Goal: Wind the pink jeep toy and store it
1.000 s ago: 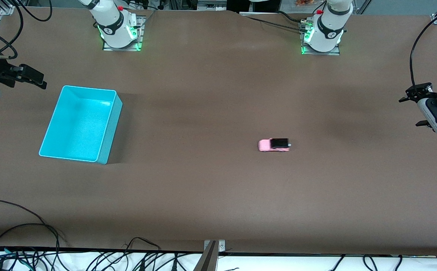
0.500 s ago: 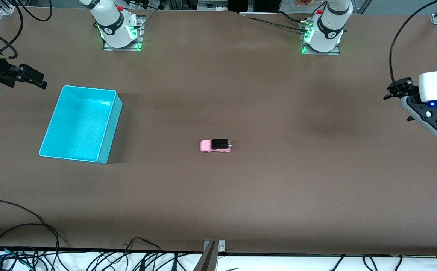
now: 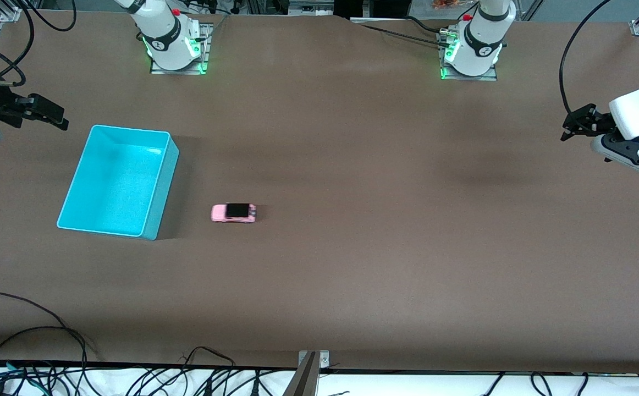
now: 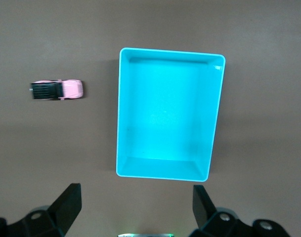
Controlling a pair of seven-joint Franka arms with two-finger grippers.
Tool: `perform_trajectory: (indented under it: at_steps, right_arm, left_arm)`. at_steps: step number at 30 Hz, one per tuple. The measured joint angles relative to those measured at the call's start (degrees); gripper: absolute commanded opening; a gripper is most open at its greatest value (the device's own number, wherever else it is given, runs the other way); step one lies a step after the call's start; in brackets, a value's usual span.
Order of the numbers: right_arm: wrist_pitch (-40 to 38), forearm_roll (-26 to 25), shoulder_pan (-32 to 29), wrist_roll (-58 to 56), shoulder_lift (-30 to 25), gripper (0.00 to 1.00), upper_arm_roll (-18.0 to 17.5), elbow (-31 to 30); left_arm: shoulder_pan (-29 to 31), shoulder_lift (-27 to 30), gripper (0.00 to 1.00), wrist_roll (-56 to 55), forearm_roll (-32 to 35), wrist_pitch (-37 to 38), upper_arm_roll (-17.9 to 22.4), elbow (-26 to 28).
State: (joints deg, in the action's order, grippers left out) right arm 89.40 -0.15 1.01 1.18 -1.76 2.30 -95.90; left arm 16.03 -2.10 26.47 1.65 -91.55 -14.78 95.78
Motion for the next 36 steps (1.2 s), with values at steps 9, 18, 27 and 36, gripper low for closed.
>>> perform_trajectory:
  at_steps: [9, 18, 27, 36]
  right_arm:
    - [0.0, 0.0, 0.0, 0.0, 0.0, 1.0, 0.0, 0.0]
    - [0.0, 0.0, 0.0, 0.0, 0.02, 1.0, 0.0, 0.0]
    - [-0.13, 0.0, 0.74, -1.13, 0.6, 1.0, -0.23, -0.02]
    - [0.28, 0.0, 4.11, -11.01, 3.41, 1.0, -0.62, -0.07]
  left_arm:
    - [-5.61, 3.53, 1.0, -6.78, -2.06, -3.77, 6.96, 5.12]
    - [-7.18, 4.0, 1.0, -7.95, -2.07, -3.93, 8.52, 5.66]
    - [-7.5, 4.06, 1.0, -9.41, -2.08, -4.09, 8.6, 5.7]
    - [-8.15, 5.07, 1.0, -10.62, -2.08, -3.92, 8.61, 5.7]
